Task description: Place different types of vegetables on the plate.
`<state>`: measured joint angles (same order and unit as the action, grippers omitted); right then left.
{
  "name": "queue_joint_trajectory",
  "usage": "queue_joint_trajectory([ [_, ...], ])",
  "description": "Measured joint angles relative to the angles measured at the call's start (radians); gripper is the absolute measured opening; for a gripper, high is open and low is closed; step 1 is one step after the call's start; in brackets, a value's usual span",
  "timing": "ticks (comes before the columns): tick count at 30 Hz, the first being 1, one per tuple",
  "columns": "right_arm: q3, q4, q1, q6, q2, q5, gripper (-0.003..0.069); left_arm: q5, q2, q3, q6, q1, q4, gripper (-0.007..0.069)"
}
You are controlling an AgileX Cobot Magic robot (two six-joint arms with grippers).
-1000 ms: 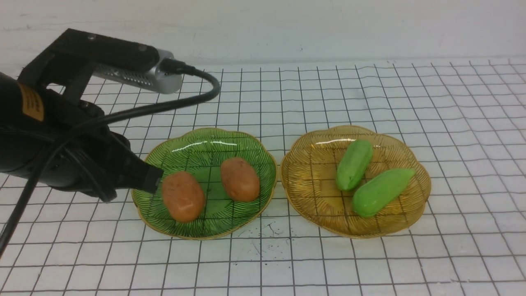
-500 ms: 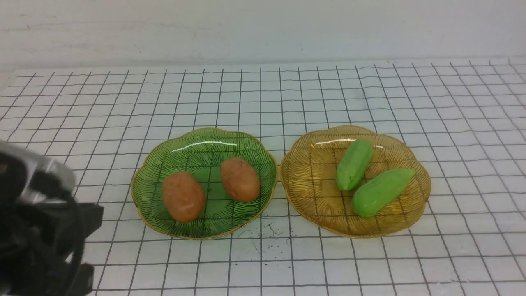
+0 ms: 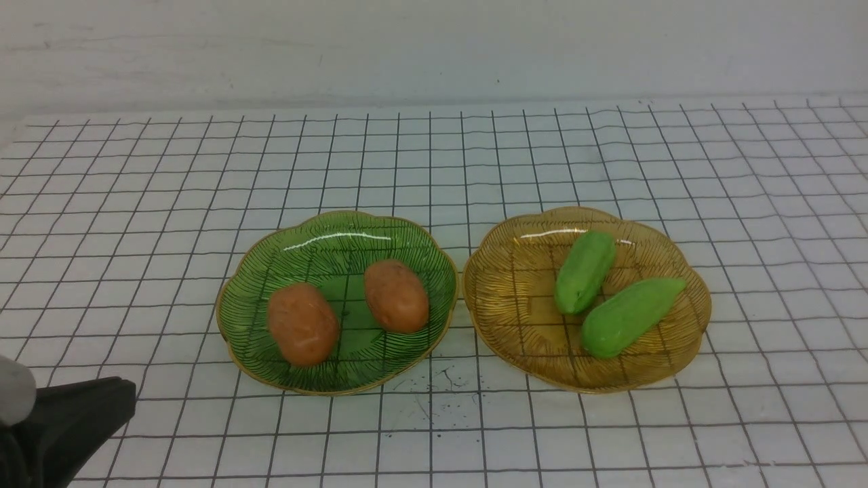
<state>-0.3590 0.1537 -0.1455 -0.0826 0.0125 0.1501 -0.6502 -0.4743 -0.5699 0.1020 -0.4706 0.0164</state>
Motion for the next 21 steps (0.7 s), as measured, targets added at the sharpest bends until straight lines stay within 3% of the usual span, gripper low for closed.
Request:
queue_joint_trajectory([
  [9,0.0,0.0,0.0,0.0,0.0,0.0,-0.0014,0.056,0.093,0.041,-0.053,0.037,0.013,-0.0008],
  [15,0.0,0.0,0.0,0.0,0.0,0.0,-0.0014,0.274,0.287,0.275,-0.171,0.215,-0.087,-0.0008],
  [17,0.0,0.0,0.0,0.0,0.0,0.0,-0.0014,0.372,0.382,0.411,-0.195,0.315,-0.117,-0.0008],
  [21,0.0,0.0,0.0,0.0,0.0,0.0,-0.0014,0.414,0.477,0.564,-0.203,0.414,-0.131,-0.0008],
])
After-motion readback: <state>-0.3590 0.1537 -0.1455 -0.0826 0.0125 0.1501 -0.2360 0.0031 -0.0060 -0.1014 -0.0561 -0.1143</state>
